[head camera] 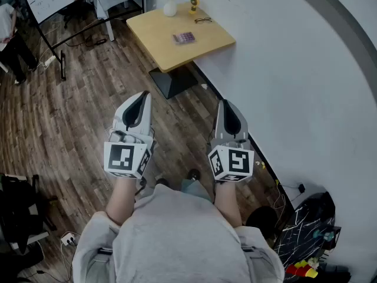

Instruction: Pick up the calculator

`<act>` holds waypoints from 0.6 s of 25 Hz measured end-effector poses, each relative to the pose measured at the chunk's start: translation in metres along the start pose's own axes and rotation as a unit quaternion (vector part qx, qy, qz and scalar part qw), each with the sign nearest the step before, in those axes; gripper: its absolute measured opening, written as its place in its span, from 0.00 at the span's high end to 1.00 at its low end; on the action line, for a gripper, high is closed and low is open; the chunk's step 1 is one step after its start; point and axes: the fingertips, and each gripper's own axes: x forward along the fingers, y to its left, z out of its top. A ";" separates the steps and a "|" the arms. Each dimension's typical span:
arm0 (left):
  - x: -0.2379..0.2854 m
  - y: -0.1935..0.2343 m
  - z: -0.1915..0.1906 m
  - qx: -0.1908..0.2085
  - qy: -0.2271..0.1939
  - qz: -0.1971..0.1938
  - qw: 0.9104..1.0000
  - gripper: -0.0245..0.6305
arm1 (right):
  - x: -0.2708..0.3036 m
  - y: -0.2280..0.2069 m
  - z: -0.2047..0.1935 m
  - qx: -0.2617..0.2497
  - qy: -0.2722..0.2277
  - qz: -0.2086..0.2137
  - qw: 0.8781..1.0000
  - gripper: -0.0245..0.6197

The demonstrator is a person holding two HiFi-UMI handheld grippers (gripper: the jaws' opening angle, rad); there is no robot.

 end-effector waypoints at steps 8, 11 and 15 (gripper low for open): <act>-0.006 0.006 0.000 0.000 -0.001 -0.004 1.000 0.95 | -0.001 0.010 0.001 0.000 -0.004 -0.002 1.000 0.96; -0.008 0.009 0.000 0.000 -0.002 -0.005 1.000 0.95 | 0.000 0.014 0.001 -0.002 -0.004 -0.002 1.000 0.96; -0.012 0.015 0.002 0.000 -0.005 -0.006 1.000 0.95 | 0.000 0.021 0.002 -0.004 -0.005 -0.004 1.000 0.96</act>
